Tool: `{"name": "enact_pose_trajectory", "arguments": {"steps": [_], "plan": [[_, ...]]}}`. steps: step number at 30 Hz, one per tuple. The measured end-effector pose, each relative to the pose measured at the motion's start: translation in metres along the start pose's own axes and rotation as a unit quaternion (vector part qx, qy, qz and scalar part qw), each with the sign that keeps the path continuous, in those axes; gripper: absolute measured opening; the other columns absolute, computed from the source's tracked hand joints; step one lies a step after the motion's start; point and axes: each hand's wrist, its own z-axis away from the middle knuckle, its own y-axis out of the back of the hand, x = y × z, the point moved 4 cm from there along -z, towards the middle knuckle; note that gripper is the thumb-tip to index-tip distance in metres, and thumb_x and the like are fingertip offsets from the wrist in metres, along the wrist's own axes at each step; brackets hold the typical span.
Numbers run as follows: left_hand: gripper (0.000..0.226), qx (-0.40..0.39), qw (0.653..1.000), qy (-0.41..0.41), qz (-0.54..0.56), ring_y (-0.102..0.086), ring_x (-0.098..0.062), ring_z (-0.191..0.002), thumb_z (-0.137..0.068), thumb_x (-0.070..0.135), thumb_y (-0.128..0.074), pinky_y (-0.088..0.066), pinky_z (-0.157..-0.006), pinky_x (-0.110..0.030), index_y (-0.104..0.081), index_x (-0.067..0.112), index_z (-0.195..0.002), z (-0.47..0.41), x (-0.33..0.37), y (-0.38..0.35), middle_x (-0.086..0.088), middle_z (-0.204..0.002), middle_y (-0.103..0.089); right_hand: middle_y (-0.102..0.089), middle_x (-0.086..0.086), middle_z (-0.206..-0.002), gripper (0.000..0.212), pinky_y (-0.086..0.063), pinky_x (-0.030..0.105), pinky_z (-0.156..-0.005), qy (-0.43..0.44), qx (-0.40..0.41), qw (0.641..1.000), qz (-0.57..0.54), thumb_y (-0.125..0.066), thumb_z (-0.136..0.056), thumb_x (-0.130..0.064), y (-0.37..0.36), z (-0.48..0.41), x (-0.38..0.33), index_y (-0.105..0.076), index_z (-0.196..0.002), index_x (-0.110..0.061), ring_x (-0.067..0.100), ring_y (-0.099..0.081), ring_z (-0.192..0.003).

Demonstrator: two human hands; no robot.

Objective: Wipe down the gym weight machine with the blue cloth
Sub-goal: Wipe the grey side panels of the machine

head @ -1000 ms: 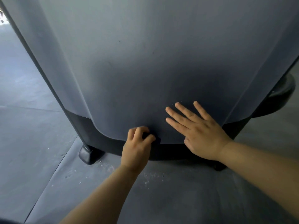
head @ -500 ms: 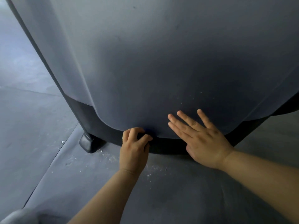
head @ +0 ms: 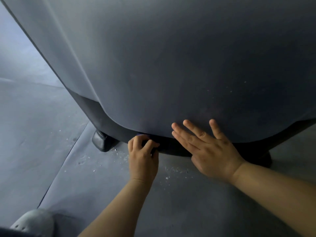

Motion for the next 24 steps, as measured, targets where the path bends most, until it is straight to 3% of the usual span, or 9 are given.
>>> {"name": "enact_pose_trajectory", "arguments": {"steps": [5,8,10,14,16,19,22,24], "plan": [[0.023,-0.155,0.984,0.082,-0.021,-0.057,-0.038,-0.092,-0.065,-0.006,-0.083,-0.057,-0.067,-0.042,-0.074,0.01,-0.078,0.041,-0.028,-0.043,-0.01,-0.098,-0.061,-0.009,0.003,-0.165,0.071,0.017,0.057,-0.115,0.015,-0.005,1.0,-0.015,-0.036,-0.088,-0.018,-0.001,0.001,-0.004,-0.018,-0.157,-0.012,0.021,-0.001,-0.151],[0.015,-0.213,0.969,0.122,-0.038,-0.055,-0.036,-0.1,-0.077,0.001,-0.078,-0.055,-0.074,-0.042,-0.077,0.012,-0.086,0.042,-0.043,-0.05,-0.01,-0.106,-0.061,-0.012,0.003,-0.165,0.071,0.015,0.055,-0.116,0.008,0.0,1.0,-0.02,-0.039,-0.087,-0.018,0.002,0.001,-0.001,-0.022,-0.156,-0.013,0.02,-0.005,-0.151],[0.016,-0.19,0.973,0.128,-0.039,-0.056,-0.038,-0.096,-0.075,0.0,-0.08,-0.053,-0.071,-0.04,-0.075,0.012,-0.085,0.039,-0.04,-0.042,-0.012,-0.105,-0.061,-0.014,0.003,-0.164,0.068,0.015,0.054,-0.117,0.015,0.01,1.0,-0.024,-0.036,-0.089,-0.017,0.001,0.001,0.0,-0.023,-0.156,-0.013,0.019,-0.007,-0.151],[0.026,-0.025,0.993,0.117,-0.004,-0.055,-0.038,-0.083,-0.063,-0.015,-0.079,-0.041,-0.072,-0.032,-0.069,0.001,-0.081,0.021,-0.015,0.0,-0.017,-0.093,-0.057,-0.017,0.002,-0.164,0.065,0.012,0.053,-0.118,0.012,0.022,0.999,-0.023,-0.033,-0.091,-0.017,0.0,0.0,0.002,-0.025,-0.155,-0.013,0.019,-0.012,-0.15],[0.026,0.022,0.995,0.102,-0.005,-0.053,-0.036,-0.084,-0.064,-0.015,-0.079,-0.04,-0.073,-0.032,-0.068,0.001,-0.082,0.002,-0.008,0.014,-0.018,-0.094,-0.056,-0.019,0.001,-0.163,0.065,0.01,0.053,-0.119,0.01,0.028,0.999,-0.026,-0.034,-0.091,-0.018,0.001,0.001,0.001,-0.027,-0.155,-0.013,0.018,-0.014,-0.15],[0.026,-0.007,0.996,0.09,-0.014,-0.05,-0.035,-0.085,-0.064,-0.014,-0.079,-0.041,-0.071,-0.034,-0.065,0.003,-0.078,-0.004,-0.011,0.006,-0.016,-0.095,-0.056,-0.019,0.002,-0.163,0.063,0.007,0.05,-0.12,0.016,0.02,0.999,-0.04,-0.031,-0.092,-0.018,0.003,0.005,0.005,-0.028,-0.154,-0.013,0.018,-0.014,-0.15],[0.019,-0.12,0.981,0.154,-0.014,-0.053,-0.041,-0.092,-0.07,-0.01,-0.078,-0.051,-0.071,-0.041,-0.067,0.004,-0.077,0.021,-0.025,-0.02,-0.015,-0.1,-0.058,-0.021,0.004,-0.162,0.058,0.002,0.045,-0.122,0.028,0.023,0.998,-0.047,-0.026,-0.096,-0.017,0.005,0.013,0.017,-0.031,-0.153,-0.011,0.019,-0.016,-0.149],[0.014,-0.15,0.973,0.172,-0.018,-0.054,-0.044,-0.095,-0.074,-0.007,-0.077,-0.048,-0.071,-0.038,-0.068,0.004,-0.077,0.031,-0.026,-0.027,-0.015,-0.104,-0.059,-0.024,0.004,-0.161,0.054,-0.003,0.043,-0.121,0.031,0.031,0.998,-0.049,-0.024,-0.099,-0.016,0.006,0.017,0.024,-0.035,-0.151,-0.011,0.018,-0.02,-0.148]]}}
